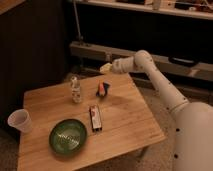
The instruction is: Knock the bottle over
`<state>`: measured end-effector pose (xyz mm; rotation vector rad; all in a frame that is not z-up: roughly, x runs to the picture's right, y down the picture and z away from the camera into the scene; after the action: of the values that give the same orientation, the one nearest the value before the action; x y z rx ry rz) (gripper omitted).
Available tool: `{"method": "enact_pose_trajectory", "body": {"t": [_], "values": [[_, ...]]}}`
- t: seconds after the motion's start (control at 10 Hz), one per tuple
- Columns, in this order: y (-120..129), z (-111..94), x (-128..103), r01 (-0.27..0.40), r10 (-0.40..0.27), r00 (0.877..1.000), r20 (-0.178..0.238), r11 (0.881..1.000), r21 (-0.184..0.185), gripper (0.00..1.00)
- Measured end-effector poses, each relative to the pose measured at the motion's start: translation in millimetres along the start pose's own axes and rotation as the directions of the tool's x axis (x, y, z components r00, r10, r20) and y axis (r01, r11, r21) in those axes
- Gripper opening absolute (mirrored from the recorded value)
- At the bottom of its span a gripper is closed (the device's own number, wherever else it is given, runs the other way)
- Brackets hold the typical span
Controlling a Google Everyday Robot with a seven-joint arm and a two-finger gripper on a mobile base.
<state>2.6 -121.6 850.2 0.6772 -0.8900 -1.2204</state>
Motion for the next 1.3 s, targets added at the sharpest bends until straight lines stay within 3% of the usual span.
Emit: {"method": "enact_pose_trajectory", "body": {"t": [0.3, 0.5, 0.9, 1.3], "values": [[-2, 3, 0, 0.005, -0.005, 1.000, -0.001, 1.000, 0.020, 0.00], [-5, 9, -6, 0.037, -0.038, 0.999, 0.026, 0.999, 0.026, 0.00], [-38, 58, -40, 0.129, -0.132, 0.987, 0.087, 0.991, 0.042, 0.00], [-48, 104, -44, 0.166, -0.168, 0.975, 0.146, 0.986, 0.029, 0.00]]}}
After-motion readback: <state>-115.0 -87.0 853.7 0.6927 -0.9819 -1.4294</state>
